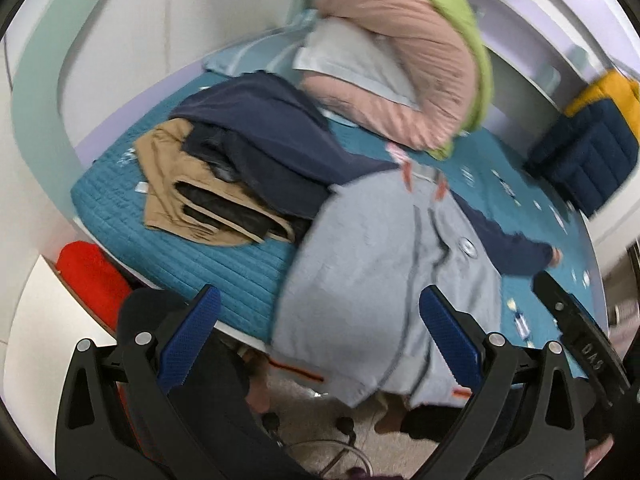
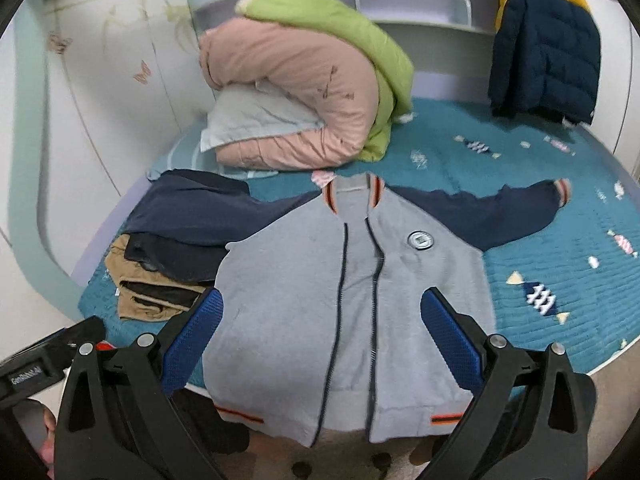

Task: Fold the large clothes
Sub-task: 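Reach the left gripper to a navy sleeve's striped cuff and grasp it, then lift the sleeve with the left gripper, fold it across the jacket body, release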

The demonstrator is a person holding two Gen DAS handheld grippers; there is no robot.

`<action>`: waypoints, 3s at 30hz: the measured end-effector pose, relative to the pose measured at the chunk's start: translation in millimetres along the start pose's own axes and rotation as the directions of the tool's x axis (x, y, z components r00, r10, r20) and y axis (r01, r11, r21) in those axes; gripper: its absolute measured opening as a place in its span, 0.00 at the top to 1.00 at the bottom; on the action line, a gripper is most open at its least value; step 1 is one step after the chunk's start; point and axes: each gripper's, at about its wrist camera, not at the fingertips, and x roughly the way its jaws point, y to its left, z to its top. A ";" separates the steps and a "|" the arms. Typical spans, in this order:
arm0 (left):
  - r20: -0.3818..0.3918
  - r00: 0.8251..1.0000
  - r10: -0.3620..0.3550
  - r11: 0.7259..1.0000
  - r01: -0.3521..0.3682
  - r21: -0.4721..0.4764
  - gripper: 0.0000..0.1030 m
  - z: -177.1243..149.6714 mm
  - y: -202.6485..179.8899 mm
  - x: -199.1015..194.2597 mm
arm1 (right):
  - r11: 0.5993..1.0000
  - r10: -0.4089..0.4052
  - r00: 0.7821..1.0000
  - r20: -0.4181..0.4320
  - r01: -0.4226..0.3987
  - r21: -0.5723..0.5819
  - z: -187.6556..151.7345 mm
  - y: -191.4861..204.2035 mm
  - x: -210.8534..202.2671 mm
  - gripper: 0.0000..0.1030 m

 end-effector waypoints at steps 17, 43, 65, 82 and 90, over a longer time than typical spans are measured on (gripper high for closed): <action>0.018 0.997 0.070 0.981 -0.066 -0.181 0.04 143.5 131.8 98.9 | 0.988 0.070 0.981 -0.180 -0.093 -0.123 90.1 63.8 199.0 0.07; -0.129 0.992 -0.005 0.913 -0.048 -0.405 0.04 252.3 253.5 238.0 | 0.999 0.043 0.922 -0.384 -0.034 0.029 87.5 59.7 366.1 0.77; -0.023 1.000 0.007 0.956 -0.014 -0.293 0.92 293.1 240.8 238.4 | 0.997 0.073 0.891 -0.447 -0.067 0.029 67.4 65.2 417.2 0.98; 0.250 0.968 -0.009 0.997 -0.009 0.072 0.96 296.8 55.8 115.9 | 0.980 0.181 0.857 -0.483 -0.118 0.157 66.5 42.7 410.1 1.00; 0.221 0.966 -0.132 0.971 0.081 0.225 0.96 279.2 -57.3 113.1 | 0.946 0.291 0.866 -0.406 -0.198 0.256 60.1 -16.7 349.1 1.00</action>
